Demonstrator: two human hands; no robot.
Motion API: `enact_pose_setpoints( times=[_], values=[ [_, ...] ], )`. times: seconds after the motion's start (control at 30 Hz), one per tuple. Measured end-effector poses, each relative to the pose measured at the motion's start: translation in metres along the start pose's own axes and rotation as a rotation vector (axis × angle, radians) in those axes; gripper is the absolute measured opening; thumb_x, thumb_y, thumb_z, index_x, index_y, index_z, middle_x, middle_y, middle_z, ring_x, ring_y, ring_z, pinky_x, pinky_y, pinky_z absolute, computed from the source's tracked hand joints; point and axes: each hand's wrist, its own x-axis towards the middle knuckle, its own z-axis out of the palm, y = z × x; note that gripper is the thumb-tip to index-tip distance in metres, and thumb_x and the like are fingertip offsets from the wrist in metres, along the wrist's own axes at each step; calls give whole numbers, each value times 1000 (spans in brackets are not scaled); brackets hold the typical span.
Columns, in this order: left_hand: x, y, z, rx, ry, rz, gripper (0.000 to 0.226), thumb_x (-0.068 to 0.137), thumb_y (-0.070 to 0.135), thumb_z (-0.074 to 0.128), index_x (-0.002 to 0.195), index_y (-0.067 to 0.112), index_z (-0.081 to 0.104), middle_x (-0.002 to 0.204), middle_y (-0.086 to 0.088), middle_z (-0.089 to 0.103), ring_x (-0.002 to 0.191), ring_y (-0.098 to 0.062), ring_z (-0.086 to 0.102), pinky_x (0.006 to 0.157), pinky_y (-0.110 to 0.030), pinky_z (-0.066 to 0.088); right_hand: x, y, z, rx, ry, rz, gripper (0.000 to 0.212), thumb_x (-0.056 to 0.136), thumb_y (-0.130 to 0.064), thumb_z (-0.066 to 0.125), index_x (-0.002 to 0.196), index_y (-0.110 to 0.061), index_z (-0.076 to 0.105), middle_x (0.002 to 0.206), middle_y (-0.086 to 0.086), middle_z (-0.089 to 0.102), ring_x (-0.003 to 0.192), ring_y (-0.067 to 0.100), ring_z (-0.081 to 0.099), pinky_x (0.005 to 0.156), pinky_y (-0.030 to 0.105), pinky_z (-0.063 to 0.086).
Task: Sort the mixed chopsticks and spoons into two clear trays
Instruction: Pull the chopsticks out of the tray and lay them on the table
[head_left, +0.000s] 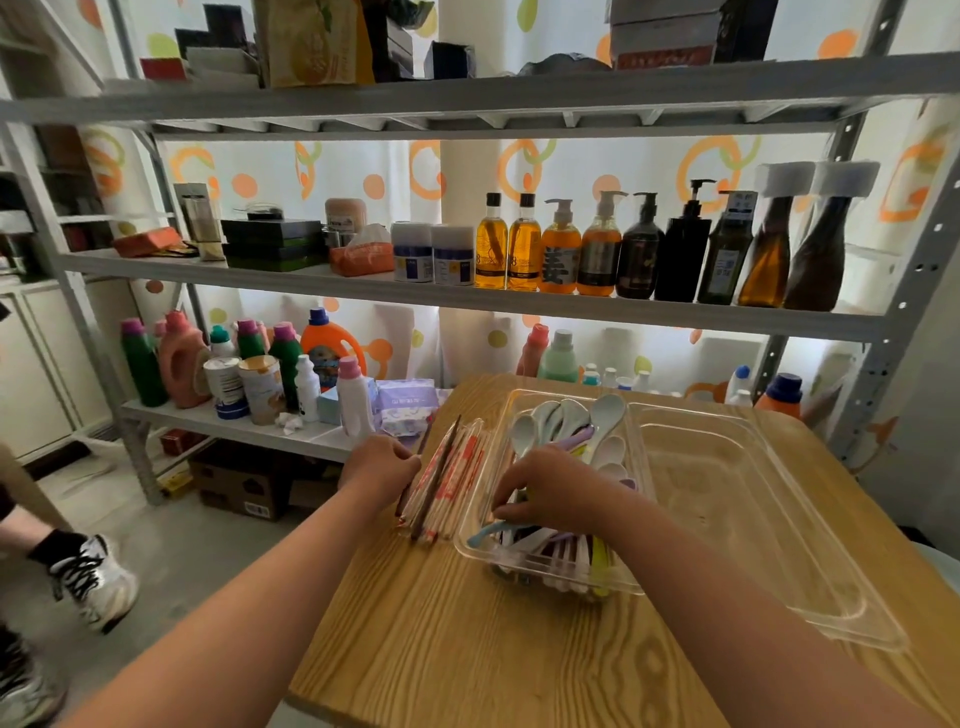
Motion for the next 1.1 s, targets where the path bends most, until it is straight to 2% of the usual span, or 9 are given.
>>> enact_pose_setpoints(
  times=[0.1, 0.23, 0.3, 0.4, 0.53, 0.63, 0.83, 1.0, 1.1],
  values=[
    [1, -2, 3, 88, -9, 15, 26, 90, 34, 59, 84, 15, 75, 84, -2, 72, 78, -17, 64, 68, -28, 48, 4, -2, 1, -7, -45, 12, 23, 87, -21, 63, 109, -18, 69, 106, -4, 69, 88, 4, 60, 86, 20, 46],
    [4, -3, 8, 147, 16, 30, 27, 90, 39, 58, 87, 16, 73, 89, 0, 71, 83, -17, 64, 75, -32, 53, 10, -4, 0, -144, -102, 31, 27, 88, -18, 62, 114, -23, 67, 113, -5, 67, 104, 9, 58, 102, 34, 41],
    [7, -6, 10, 141, 11, 24, 26, 90, 40, 59, 93, 18, 72, 93, 2, 69, 88, -17, 63, 78, -32, 52, 13, -5, 2, -236, -132, 12, 26, 88, -20, 61, 113, -26, 67, 112, -7, 66, 108, 11, 56, 105, 40, 38],
    [10, -11, 13, 135, -4, 23, 23, 89, 39, 62, 98, 21, 71, 100, 2, 70, 93, -16, 63, 84, -35, 52, 15, -6, 2, -280, -154, 4, 26, 88, -19, 61, 111, -27, 68, 111, -8, 66, 108, 12, 55, 103, 39, 38],
    [13, -14, 15, 117, -20, 20, 22, 90, 37, 61, 100, 20, 69, 104, 0, 69, 95, -16, 62, 85, -34, 51, 19, -8, 1, -259, -175, 42, 29, 87, -16, 62, 115, -22, 65, 114, -2, 63, 109, 14, 54, 101, 34, 41],
    [12, -12, 16, 128, -10, 20, 25, 92, 38, 58, 102, 18, 69, 104, -1, 69, 95, -17, 62, 83, -33, 50, 25, -9, 6, -311, -204, 72, 28, 85, -19, 64, 114, -19, 65, 116, 2, 59, 107, 18, 55, 98, 35, 45],
    [10, -10, 13, 136, 57, 40, 29, 93, 40, 50, 99, 18, 68, 99, -2, 69, 90, -19, 62, 81, -34, 52, 27, -8, 9, -356, -220, 55, 26, 83, -26, 67, 106, -16, 69, 106, 1, 64, 95, 17, 58, 88, 34, 52],
    [7, -6, 11, 102, 108, 58, 30, 94, 41, 48, 96, 18, 67, 97, -3, 68, 87, -20, 62, 80, -35, 53, 28, -9, 9, -358, -210, 59, 26, 82, -30, 68, 103, -15, 69, 103, 1, 63, 92, 16, 58, 87, 34, 51],
    [5, -1, 11, 99, 113, 80, 30, 95, 40, 48, 99, 16, 67, 98, -3, 68, 88, -19, 62, 79, -34, 53, 28, -11, 8, -370, -202, 62, 22, 84, -31, 66, 97, -14, 69, 92, 1, 62, 87, 16, 58, 86, 35, 51]
  ],
)
